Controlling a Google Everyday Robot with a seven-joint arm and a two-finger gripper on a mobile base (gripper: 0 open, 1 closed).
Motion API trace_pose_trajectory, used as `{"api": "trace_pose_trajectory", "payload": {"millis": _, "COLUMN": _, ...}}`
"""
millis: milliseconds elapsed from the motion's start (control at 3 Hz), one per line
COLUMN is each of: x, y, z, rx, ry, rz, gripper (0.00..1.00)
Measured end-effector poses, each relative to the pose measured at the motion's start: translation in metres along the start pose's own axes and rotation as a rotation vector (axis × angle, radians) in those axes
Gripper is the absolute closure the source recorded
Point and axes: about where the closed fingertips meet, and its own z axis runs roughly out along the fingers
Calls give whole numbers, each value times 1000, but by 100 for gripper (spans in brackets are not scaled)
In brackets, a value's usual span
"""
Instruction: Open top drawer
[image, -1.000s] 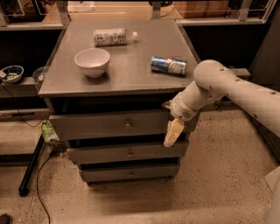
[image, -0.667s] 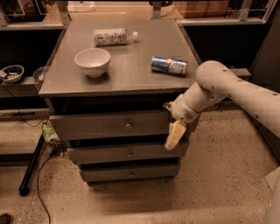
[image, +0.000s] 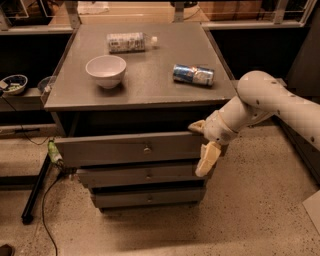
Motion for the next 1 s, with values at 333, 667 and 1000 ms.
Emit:
{"api": "trace_pose_trajectory", "payload": {"millis": 333, "x": -2, "y": 16, "z": -10, "rx": -19, "ry": -41, "rz": -11, "gripper": 0}}
{"api": "trace_pose_trajectory", "payload": {"millis": 667, "x": -2, "y": 17, "z": -10, "rx": -19, "ry": -42, "rz": -10, "gripper": 0}}
{"api": "trace_pose_trajectory", "payload": {"millis": 1000, "x": -4, "y": 13, "z": -11, "rx": 45, "ry": 3, "rz": -22, "gripper": 0}}
